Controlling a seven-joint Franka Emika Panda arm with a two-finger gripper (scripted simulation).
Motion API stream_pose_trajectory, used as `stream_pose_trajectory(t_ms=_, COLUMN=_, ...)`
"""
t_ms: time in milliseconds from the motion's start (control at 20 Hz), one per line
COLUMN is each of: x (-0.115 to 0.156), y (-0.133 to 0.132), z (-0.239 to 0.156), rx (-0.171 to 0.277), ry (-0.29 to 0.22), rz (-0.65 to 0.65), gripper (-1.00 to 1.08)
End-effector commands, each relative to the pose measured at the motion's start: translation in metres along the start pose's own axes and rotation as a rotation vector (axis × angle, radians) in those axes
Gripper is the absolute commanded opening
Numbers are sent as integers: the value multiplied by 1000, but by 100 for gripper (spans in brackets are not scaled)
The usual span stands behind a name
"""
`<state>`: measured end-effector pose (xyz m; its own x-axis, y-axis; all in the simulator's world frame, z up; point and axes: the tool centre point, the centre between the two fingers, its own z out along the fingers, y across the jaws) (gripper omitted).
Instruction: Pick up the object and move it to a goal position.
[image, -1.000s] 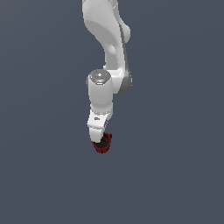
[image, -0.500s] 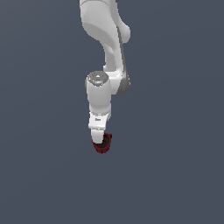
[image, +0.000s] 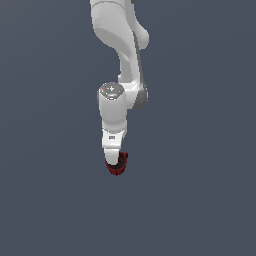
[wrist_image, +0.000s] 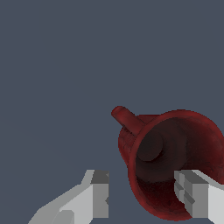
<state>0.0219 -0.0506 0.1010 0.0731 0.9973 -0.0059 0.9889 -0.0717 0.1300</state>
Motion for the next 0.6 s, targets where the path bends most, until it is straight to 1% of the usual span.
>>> stream_pose_trajectory(t_ms=0, x=0, y=0, z=6, rx=1, ry=0, rz=-1, gripper=28)
stream_pose_trajectory(t_ms=200, x=0, y=-1, z=22, rx=1, ry=0, rz=-4, gripper=28)
stream_pose_trajectory(t_ms=400, x=0, y=-1, z=28, rx=1, ry=0, rz=-5, gripper=28)
stream_pose_trajectory(t_ms=450, x=0, y=-1, z=28, rx=1, ry=0, rz=-5, gripper=-100)
stream_pose_trajectory(t_ms=550, x=0, y=-1, z=28, rx=1, ry=0, rz=-5, gripper=-100)
